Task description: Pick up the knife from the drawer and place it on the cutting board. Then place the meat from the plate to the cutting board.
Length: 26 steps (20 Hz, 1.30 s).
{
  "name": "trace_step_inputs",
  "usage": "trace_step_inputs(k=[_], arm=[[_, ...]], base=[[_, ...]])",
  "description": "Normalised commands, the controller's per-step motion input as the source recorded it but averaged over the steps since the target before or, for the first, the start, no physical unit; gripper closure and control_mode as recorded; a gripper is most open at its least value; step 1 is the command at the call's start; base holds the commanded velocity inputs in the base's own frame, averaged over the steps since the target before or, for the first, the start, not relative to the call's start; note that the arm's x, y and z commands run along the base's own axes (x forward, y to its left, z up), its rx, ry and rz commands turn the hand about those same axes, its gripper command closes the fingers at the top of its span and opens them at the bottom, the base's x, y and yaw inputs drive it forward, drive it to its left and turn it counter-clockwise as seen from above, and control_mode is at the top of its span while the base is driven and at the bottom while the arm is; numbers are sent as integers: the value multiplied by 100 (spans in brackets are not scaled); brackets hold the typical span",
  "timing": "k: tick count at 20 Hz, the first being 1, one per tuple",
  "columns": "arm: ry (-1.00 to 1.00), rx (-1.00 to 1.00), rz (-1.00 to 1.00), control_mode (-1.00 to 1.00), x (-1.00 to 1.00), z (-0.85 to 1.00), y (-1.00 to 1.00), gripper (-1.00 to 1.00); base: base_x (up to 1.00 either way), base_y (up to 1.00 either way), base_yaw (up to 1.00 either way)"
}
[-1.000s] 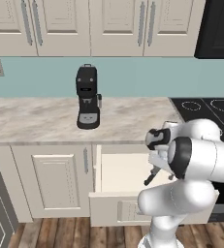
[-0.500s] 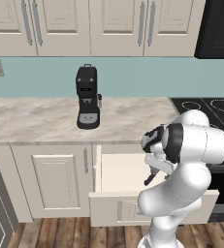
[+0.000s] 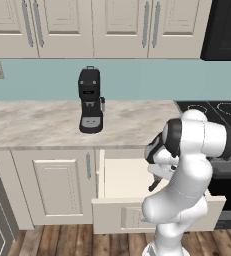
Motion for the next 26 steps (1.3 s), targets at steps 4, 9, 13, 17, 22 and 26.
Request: trace_step_inputs(k=[4, 9, 13, 17, 22, 26], arm=[[-6, 0, 9, -100, 23, -27, -4, -100], [-6, 0, 3, -100, 24, -18, 0, -100], [-4, 0, 2, -100, 36, -22, 0, -100], [0, 0, 1, -100, 40, -26, 0, -100], [0, 0, 4, -100, 45, -33, 0, -100], [0, 0, 6, -100, 37, -36, 0, -100]], base=[[0, 0, 0], [0, 0, 0], [0, 0, 0], [0, 0, 0], [0, 0, 0], [0, 0, 0]])
